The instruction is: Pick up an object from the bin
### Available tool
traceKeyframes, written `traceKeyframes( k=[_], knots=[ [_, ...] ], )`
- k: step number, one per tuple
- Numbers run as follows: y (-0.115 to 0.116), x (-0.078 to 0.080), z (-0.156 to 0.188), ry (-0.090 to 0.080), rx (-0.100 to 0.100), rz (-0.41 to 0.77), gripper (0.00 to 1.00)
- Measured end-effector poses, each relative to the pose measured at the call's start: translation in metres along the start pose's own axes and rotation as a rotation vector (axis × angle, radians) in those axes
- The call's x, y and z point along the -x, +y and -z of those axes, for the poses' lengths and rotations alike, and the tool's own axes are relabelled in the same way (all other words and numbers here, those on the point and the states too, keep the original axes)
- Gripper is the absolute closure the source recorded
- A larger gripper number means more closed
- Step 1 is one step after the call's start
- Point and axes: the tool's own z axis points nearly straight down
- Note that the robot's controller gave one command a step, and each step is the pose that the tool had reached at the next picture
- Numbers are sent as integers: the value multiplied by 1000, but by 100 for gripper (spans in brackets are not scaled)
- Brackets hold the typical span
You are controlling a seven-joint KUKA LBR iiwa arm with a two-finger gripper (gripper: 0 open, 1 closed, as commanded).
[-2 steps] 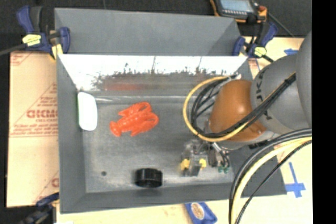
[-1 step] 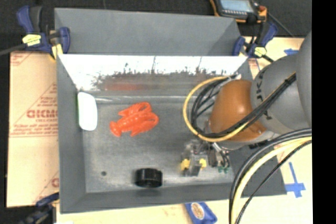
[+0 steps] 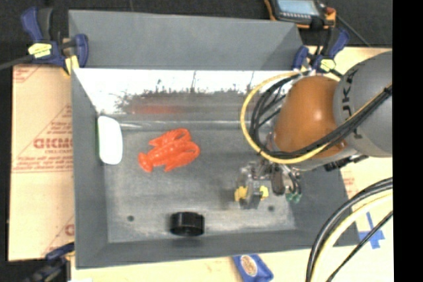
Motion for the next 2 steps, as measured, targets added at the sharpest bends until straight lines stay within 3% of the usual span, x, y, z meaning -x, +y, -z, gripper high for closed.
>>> traceKeyframes(
  k=[1, 2],
  knots=[
    [8, 37, 13, -17, 0, -22, 100],
    [11, 2, -50, -11, -2, 18, 100]
  ],
)
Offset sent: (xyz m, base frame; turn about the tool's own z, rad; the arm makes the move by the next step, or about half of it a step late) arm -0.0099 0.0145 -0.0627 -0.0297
